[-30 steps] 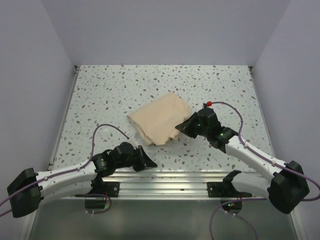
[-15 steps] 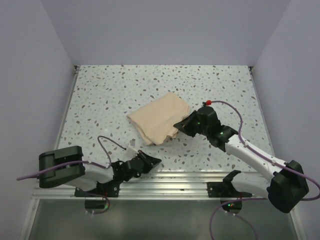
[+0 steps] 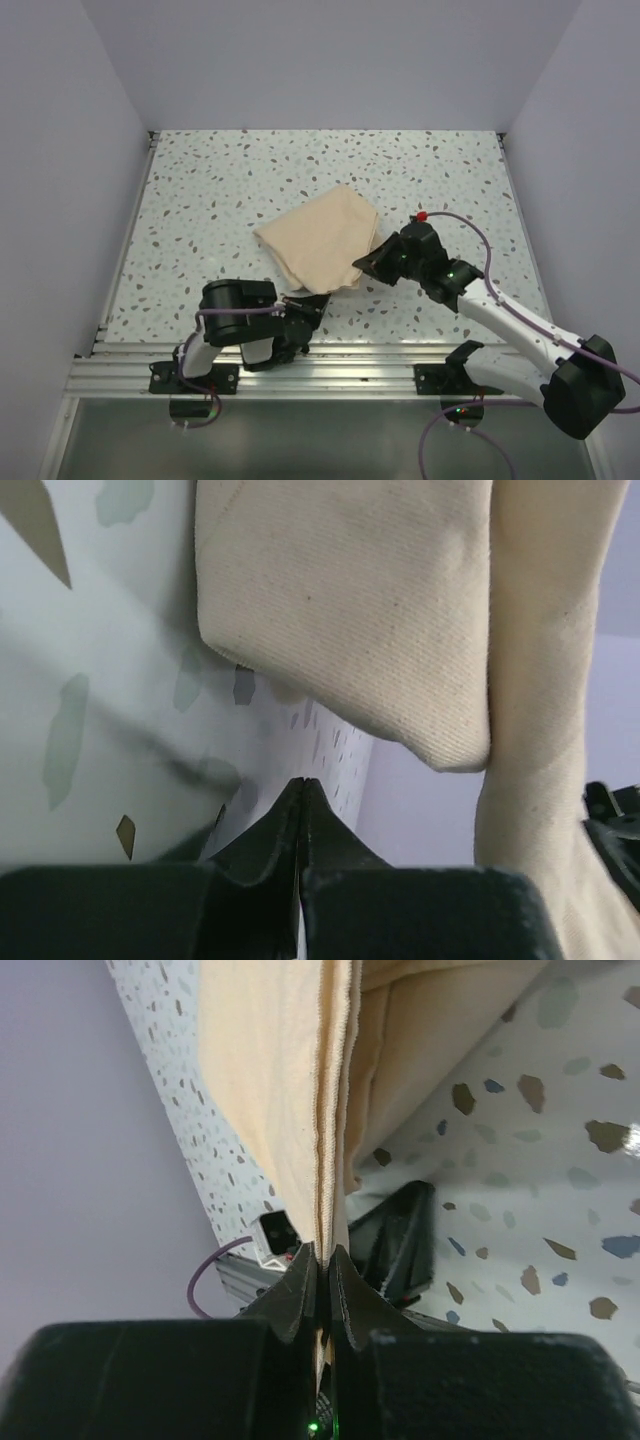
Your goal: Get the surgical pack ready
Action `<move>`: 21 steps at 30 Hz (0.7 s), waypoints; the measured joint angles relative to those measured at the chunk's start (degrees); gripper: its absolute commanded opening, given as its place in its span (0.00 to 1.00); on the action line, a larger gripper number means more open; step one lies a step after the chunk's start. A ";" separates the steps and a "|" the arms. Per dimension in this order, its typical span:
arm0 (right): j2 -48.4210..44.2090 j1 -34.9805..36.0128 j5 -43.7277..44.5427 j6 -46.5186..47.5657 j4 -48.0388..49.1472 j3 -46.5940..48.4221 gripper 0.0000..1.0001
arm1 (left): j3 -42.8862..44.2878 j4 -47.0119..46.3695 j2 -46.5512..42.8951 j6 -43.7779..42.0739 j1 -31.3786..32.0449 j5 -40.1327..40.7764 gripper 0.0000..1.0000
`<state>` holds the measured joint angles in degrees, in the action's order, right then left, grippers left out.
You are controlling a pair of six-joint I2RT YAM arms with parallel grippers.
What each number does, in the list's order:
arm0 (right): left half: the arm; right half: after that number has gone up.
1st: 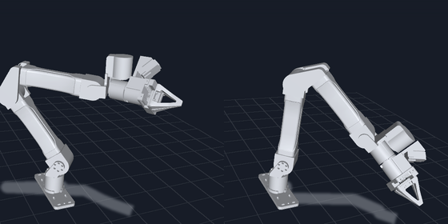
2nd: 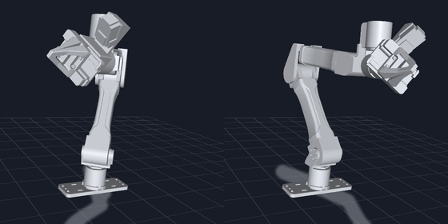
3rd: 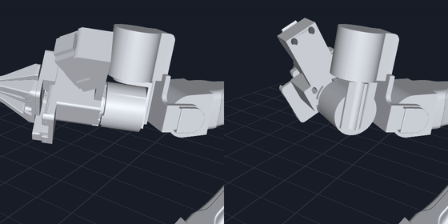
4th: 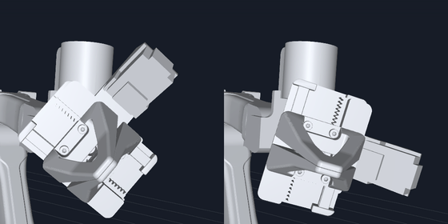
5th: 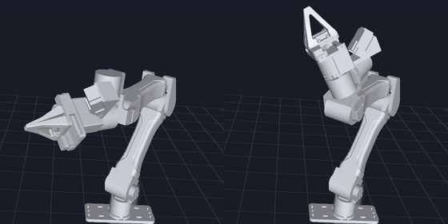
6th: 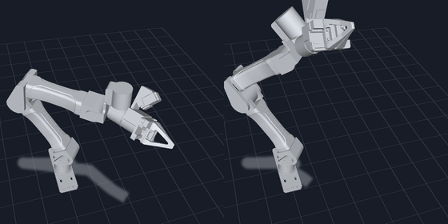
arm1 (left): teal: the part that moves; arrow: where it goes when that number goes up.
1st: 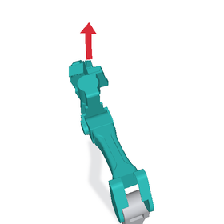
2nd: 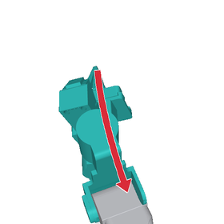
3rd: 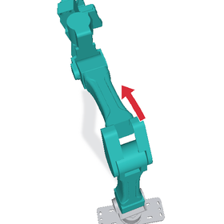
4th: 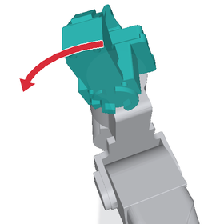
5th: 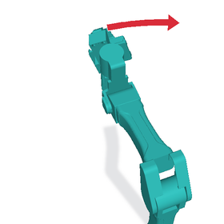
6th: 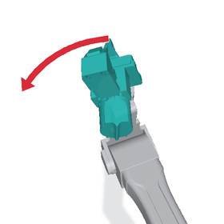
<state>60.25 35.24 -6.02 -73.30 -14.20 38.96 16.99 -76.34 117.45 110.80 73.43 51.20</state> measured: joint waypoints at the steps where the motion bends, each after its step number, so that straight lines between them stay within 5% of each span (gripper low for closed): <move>1: -0.61 0.00 0.02 -0.07 -0.61 -0.68 0.00 | 0.28 -1.40 0.83 0.00 -0.04 1.18 0.00; 13: -4.92 -0.02 -0.66 -2.14 -5.55 -7.67 0.00 | 6.60 -5.86 6.16 -2.73 -5.42 5.70 0.00; 21: 1.01 -0.28 -1.81 -2.62 -4.66 -7.30 0.00 | 13.44 -6.54 9.97 -8.02 -9.68 6.25 0.00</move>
<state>61.25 34.96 -7.84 -75.92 -18.85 31.66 30.44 -82.87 127.42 102.78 63.75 57.45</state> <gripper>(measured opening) 0.034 0.004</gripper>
